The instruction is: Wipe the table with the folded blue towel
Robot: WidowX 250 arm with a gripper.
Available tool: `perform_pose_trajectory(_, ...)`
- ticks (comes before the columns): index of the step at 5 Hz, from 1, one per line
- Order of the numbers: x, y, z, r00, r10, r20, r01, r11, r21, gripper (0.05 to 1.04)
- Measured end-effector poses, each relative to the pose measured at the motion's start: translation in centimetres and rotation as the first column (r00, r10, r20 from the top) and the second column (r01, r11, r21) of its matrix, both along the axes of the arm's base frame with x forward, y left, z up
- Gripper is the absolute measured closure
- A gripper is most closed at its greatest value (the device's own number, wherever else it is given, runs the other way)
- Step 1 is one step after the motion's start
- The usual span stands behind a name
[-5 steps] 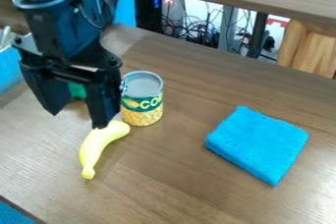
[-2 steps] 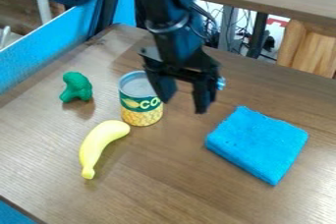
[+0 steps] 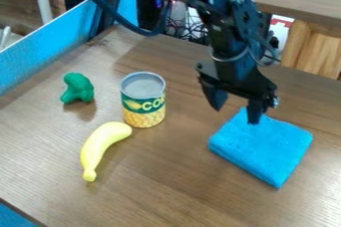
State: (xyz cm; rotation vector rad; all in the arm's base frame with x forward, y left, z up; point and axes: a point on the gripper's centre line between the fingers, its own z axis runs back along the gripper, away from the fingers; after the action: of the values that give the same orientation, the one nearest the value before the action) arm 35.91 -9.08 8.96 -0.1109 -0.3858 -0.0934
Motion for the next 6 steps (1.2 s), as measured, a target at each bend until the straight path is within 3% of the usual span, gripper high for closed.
perform_pose_trajectory(1,1.6,-0.7,-1.9,0.998,0.057,0.04,-0.057,0.998,0.005,0.083)
perform_pose_trajectory(3,2.0,-1.5,-4.0,0.996,0.07,0.06,-0.072,0.997,0.034,0.083)
perform_pose_trajectory(4,0.4,-1.0,-5.3,0.998,0.054,0.026,-0.055,0.997,0.051,0.083)
perform_pose_trajectory(6,-3.7,0.5,-5.4,1.0,0.029,-0.009,-0.028,0.995,0.092,0.083)
